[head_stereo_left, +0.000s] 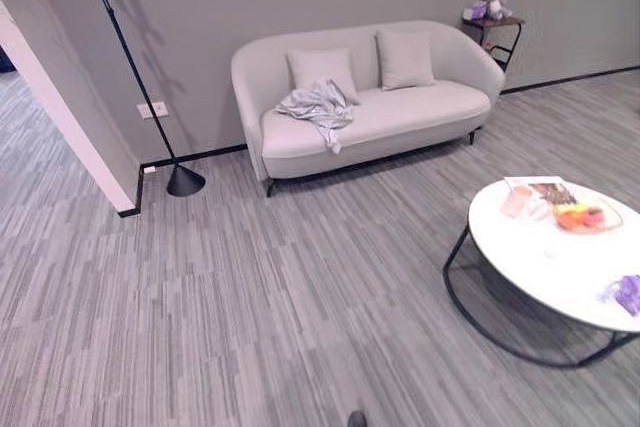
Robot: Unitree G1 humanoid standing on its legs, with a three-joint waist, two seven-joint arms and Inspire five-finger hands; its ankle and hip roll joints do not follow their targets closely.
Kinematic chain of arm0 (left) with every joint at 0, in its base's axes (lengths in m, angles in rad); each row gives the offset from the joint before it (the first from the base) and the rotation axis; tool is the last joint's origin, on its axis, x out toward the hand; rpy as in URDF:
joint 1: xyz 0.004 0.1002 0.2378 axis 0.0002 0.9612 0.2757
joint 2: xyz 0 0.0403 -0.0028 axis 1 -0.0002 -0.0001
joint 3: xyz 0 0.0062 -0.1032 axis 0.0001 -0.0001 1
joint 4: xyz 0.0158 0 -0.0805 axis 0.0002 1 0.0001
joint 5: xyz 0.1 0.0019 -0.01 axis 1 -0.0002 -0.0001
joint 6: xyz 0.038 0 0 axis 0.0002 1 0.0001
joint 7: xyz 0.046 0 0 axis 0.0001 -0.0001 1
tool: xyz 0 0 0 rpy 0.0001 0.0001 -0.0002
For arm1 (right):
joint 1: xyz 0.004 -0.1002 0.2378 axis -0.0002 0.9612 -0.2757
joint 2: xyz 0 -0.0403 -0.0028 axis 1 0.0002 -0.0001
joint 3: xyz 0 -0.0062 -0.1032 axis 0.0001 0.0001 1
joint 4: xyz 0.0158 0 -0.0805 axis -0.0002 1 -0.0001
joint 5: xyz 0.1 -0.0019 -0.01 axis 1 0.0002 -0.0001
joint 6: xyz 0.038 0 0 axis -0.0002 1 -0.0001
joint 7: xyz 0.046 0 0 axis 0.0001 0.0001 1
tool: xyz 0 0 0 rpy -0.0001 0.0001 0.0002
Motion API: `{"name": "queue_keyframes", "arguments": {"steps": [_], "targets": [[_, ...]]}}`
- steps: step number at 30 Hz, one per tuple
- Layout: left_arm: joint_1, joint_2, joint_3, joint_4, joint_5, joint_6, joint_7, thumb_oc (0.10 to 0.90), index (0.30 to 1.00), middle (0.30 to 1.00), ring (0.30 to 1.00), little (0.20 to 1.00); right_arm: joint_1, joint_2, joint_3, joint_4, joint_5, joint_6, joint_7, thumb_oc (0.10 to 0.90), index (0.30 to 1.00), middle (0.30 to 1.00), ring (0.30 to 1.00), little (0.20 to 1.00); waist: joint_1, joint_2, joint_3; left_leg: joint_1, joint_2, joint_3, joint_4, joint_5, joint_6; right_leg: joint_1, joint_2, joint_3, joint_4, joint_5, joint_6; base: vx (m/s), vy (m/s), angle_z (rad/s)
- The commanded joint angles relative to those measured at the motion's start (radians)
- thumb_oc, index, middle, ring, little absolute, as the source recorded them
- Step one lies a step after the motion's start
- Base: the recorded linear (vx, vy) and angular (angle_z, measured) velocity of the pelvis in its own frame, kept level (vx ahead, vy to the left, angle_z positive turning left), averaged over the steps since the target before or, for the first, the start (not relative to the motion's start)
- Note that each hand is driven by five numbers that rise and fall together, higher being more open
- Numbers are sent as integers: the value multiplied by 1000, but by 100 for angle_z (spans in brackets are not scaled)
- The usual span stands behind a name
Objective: Hang the clothes on the sofa on the clothes rack.
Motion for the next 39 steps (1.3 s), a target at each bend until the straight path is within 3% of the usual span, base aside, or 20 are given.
{"name": "queue_keyframes", "arguments": {"steps": [1, 2, 4, 5, 7, 8, 9, 10, 14, 16, 20, 21, 23, 25, 26, 29, 30, 33, 36, 39], "targets": [[-47, 6, -14, -34, -25, -5, 24, 800, 900, 900, 900, 900, -51, 20, 12, 15, 53, -24, -10, 800, 900, 900, 900, 900, 2, -44, 61, -33, 50, 82, 2, 257, 122, 71, -51, 78, -50, -31, 79, 610, -684, 20], [-53, 5, -29, -53, -24, -5, 31, 800, 900, 900, 900, 900, -79, 8, 30, -7, 47, -32, -22, 800, 900, 900, 900, 900, 26, -77, 80, -108, 76, 137, 113, 261, 155, 127, -52, 80, -70, -42, 55, 447, -468, 14], [-56, 2, -35, -59, -32, -6, 33, 800, 900, 900, 900, 900, -92, -2, 38, -14, 37, -31, -28, 800, 900, 900, 900, 900, 45, -84, 94, -162, 49, 148, 156, 202, 171, 153, -61, 86, -77, -49, 54, 298, -206, 17], [-57, -3, -35, -67, -49, -8, 31, 800, 900, 900, 900, 900, -110, -11, 57, -26, 18, -28, -30, 800, 900, 900, 900, 900, 85, -82, 111, -265, -65, 134, 166, 111, 182, 203, -64, 106, -92, -69, 60, 270, -20, 3], [-56, -2, -31, -63, -54, -11, 32, 800, 900, 900, 900, 900, -116, -9, 67, -31, 8, -27, -27, 800, 900, 900, 900, 900, 97, -79, 111, -288, -113, 129, 106, 78, 183, 216, -71, 116, -93, -79, 67, 277, -13, -50], [-57, -1, -23, -53, -63, -14, 35, 800, 900, 900, 900, 900, -116, 2, 83, -40, -6, -28, -16, 800, 900, 900, 900, 900, 119, -73, 120, -329, -183, 135, -48, 44, 184, 248, -70, 117, -87, -109, 78, 703, -17, -62], [-32, -9, -6, -35, -57, -10, 25, 800, 900, 900, 900, 900, -103, 30, 115, -48, -51, -31, -3, 800, 900, 900, 900, 900, 170, -31, 115, -392, -295, 84, -337, 145, 185, 337, -11, 157, -71, -185, 69, 1103, -7, -42], [-11, -12, 15, -18, -54, -5, 19, 800, 900, 900, 900, 900, -89, 42, 139, -62, -102, -34, 4, 800, 900, 900, 900, 900, 197, -22, 112, -440, -311, 100, -404, 189, 174, 389, 8, 191, -55, -234, 57, 919, 8, 36], [10, -7, 45, -5, -51, 0, 16, 800, 900, 900, 900, 900, -74, 47, 152, -66, -142, -32, 11, 800, 900, 900, 900, 900, 219, -33, 101, -451, -301, 105, -408, 205, 178, 430, 2, 226, -37, -264, 58, 487, 43, -87], [23, 0, 54, 10, -34, 3, 15, 800, 900, 900, 900, 900, -52, 53, 144, -47, -167, -26, 15, 800, 900, 900, 900, 900, 221, -63, 75, -440, -305, 99, -364, 195, 200, 470, -42, 233, -24, -274, 78, 629, 103, -89], [17, 17, 50, 2, -16, -2, 20, 800, 900, 900, 900, 900, -30, 64, 137, -32, -181, -28, 28, 800, 900, 900, 900, 900, 216, -114, 32, -378, -345, 123, -369, 136, 239, 425, -118, 215, 137, -107, 160, 473, 131, 12], [-12, 22, 5, -6, 25, 3, 22, 800, 900, 900, 900, 900, -53, 72, 146, -62, -184, -37, 23, 800, 900, 900, 900, 900, 208, -102, 50, -308, -353, 143, -372, 72, 282, 332, -173, 160, 440, 86, 219, 562, 248, -22], [-29, 28, -21, -7, 45, 9, 29, 800, 900, 900, 900, 900, -65, 79, 156, -88, -180, -36, 17, 800, 900, 900, 900, 900, 180, -71, 74, -227, -345, 139, -383, 42, 309, 240, -229, 91, 634, 130, 209, 442, 241, -18], [-32, 34, -33, -8, 53, 13, 24, 800, 900, 900, 900, 900, -64, 85, 159, -109, -179, -38, 19, 800, 900, 900, 900, 900, 162, -51, 77, -187, -336, 132, -397, 25, 314, 203, -246, 59, 687, 85, 182, 373, 83, 20], [-45, 32, -53, -15, 74, 8, 21, 800, 900, 900, 900, 900, -59, 94, 165, -121, -156, -41, 20, 800, 900, 900, 900, 900, 117, -24, 92, -116, -310, 87, -415, 2, 301, 100, -203, 33, 648, -76, 134, 448, -72, 69], [-55, 25, -80, -19, 101, 2, 20, 800, 900, 900, 900, 900, -58, 90, 149, -122, -98, -38, 22, 800, 900, 900, 900, 900, 80, -26, 108, -58, -296, 47, -418, -40, 274, 50, -154, 50, 390, -127, 130, 369, -133, 88], [-56, 25, -80, -19, 101, 2, 20, 800, 900, 900, 900, 900, -59, 90, 149, -122, -98, -38, 22, 800, 900, 900, 900, 900, 80, -24, 107, -59, -293, 46, -417, -39, 274, 52, -152, 49, 383, -123, 129, 222, -129, 58], [-63, 12, -78, -11, 109, -6, 29, 800, 900, 900, 900, 900, -81, 76, 123, -114, -40, -28, 22, 800, 900, 900, 900, 900, 45, -44, 121, 26, -297, -2, -431, -107, 250, -20, -120, 160, -19, -2, 177, 485, -204, 35], [-56, -1, -74, 2, 116, -8, 25, 800, 900, 900, 900, 900, -84, 68, 94, -83, -29, -17, 25, 800, 900, 900, 900, 900, 26, -38, 120, 90, -279, -37, -438, -148, 236, -72, -108, 222, -87, 51, 204, 391, -127, 38], [-37, -2, -68, 24, 129, -3, 15, 800, 900, 900, 900, 900, -60, 60, 65, -36, -21, -1, 31, 800, 900, 900, 900, 900, 22, -44, 92, 128, -254, -69, -421, -179, 223, -51, -118, 229, -61, 71, 188, 547, -243, 63]]}}
